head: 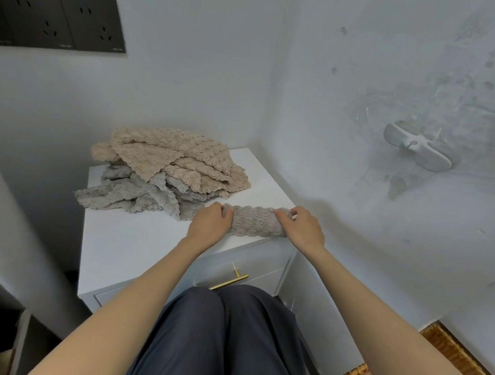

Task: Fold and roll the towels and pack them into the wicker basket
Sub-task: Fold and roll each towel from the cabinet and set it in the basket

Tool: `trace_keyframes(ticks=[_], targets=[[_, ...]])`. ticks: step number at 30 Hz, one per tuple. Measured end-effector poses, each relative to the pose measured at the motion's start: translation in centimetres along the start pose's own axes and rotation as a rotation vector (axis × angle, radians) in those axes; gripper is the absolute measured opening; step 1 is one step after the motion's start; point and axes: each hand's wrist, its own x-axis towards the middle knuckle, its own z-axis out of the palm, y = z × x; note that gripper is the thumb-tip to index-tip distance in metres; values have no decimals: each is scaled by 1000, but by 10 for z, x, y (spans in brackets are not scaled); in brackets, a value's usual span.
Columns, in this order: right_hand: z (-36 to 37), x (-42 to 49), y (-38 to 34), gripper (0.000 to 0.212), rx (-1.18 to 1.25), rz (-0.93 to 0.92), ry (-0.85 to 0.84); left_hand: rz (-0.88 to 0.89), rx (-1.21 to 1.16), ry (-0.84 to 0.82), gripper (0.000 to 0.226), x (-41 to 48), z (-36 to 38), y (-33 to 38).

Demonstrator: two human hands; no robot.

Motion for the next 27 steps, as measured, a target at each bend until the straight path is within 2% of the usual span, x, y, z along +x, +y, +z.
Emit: trace_keyframes(ticks=[3, 6, 9, 11, 19, 23, 27], targets=[[5, -6, -3, 41, -98, -27, 106, -41, 71, 37, 41, 2, 5, 1], [9, -10, -12, 26, -262, -306, 270, -56, 141, 43, 38, 4, 7, 4], [18, -16, -26, 32, -257, -649, 163, -65, 159, 24, 41, 7, 6, 4], [30, -22, -30, 36, -331, -733, 60, -81, 159, 37, 44, 8, 6, 2], [24, -22, -3, 49, -391, -599, -18, -89, 226, 79, 46, 8, 8, 0], [17, -18, 8, 49, -390, -522, -62, -117, 262, 31, 54, 10, 2, 2], [18, -15, 7, 50, -315, -439, -126, -105, 241, 17, 47, 10, 4, 3]])
